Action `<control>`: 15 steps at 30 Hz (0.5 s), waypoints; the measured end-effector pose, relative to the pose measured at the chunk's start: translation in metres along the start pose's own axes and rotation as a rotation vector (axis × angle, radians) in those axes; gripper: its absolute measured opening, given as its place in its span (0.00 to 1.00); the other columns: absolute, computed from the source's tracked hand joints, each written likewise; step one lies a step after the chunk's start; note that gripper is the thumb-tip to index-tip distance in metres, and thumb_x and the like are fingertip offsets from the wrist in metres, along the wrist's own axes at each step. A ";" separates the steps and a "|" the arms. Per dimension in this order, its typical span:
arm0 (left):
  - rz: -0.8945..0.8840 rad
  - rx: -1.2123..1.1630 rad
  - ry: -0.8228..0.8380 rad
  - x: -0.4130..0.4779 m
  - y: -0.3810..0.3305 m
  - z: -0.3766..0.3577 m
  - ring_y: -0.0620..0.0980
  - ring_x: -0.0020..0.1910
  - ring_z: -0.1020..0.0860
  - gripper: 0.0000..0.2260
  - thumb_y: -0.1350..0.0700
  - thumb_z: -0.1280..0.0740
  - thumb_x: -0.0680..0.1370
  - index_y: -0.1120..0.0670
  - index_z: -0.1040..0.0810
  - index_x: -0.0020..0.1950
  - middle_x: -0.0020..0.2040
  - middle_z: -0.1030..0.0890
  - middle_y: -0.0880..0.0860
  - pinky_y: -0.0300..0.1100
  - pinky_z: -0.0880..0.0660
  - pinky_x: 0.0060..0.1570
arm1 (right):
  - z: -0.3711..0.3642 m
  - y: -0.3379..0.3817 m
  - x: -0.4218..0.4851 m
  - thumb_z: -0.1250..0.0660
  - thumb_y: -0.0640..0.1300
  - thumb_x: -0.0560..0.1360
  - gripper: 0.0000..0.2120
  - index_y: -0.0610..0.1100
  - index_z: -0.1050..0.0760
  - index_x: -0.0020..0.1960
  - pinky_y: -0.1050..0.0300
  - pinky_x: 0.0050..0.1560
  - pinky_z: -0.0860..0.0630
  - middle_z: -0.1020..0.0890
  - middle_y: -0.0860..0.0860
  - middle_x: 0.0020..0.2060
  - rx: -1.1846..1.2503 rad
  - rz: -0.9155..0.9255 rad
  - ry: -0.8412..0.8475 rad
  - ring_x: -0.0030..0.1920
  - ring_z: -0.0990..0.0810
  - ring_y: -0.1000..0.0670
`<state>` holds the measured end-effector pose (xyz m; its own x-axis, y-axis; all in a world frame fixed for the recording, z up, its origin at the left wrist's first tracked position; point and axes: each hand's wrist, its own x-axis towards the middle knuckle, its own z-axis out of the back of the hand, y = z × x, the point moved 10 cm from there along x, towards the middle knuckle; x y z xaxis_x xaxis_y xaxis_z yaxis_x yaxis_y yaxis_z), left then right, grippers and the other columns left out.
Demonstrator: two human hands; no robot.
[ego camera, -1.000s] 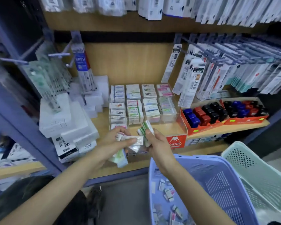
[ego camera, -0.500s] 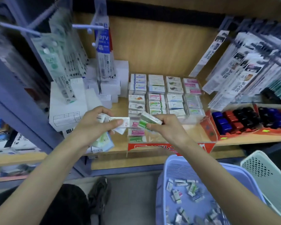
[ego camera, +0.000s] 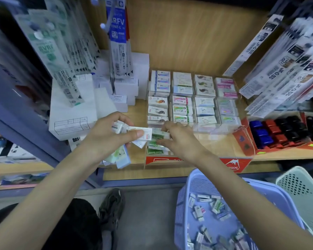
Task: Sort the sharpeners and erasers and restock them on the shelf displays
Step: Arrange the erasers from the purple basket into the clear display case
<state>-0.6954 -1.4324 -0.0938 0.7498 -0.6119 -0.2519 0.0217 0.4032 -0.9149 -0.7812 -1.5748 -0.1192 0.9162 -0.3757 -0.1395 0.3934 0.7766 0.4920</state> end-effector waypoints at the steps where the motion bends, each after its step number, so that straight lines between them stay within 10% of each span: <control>1: 0.001 0.001 0.002 0.000 0.000 -0.001 0.39 0.24 0.26 0.11 0.54 0.26 0.70 0.55 0.23 0.48 0.27 0.21 0.50 0.29 0.36 0.22 | -0.001 -0.002 -0.001 0.34 0.51 0.76 0.16 0.44 0.29 0.60 0.56 0.48 0.39 0.32 0.55 0.38 0.026 -0.007 0.006 0.51 0.32 0.48; 5: 0.017 0.005 0.015 0.002 0.001 -0.005 0.40 0.25 0.27 0.12 0.53 0.25 0.69 0.54 0.23 0.48 0.28 0.20 0.52 0.31 0.36 0.22 | 0.007 -0.021 -0.008 0.33 0.45 0.76 0.13 0.43 0.24 0.59 0.55 0.60 0.34 0.28 0.51 0.49 0.237 -0.045 -0.084 0.56 0.32 0.50; 8: 0.018 -0.002 0.013 0.002 0.001 -0.004 0.40 0.25 0.28 0.11 0.53 0.25 0.69 0.54 0.23 0.48 0.26 0.21 0.51 0.30 0.35 0.22 | 0.022 -0.033 -0.018 0.31 0.42 0.75 0.13 0.44 0.24 0.59 0.72 0.44 0.34 0.28 0.58 0.42 0.378 -0.091 -0.209 0.42 0.30 0.60; 15: 0.033 -0.030 0.004 0.002 0.005 0.000 0.45 0.32 0.24 0.13 0.50 0.25 0.67 0.51 0.23 0.47 0.29 0.20 0.52 0.42 0.32 0.37 | 0.021 -0.028 -0.025 0.28 0.44 0.72 0.09 0.46 0.28 0.46 0.65 0.36 0.34 0.29 0.57 0.34 0.226 -0.067 -0.213 0.38 0.30 0.57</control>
<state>-0.6936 -1.4319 -0.0987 0.7470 -0.6014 -0.2834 -0.0228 0.4028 -0.9150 -0.8168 -1.5976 -0.1119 0.8429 -0.5381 -0.0063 0.4033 0.6239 0.6695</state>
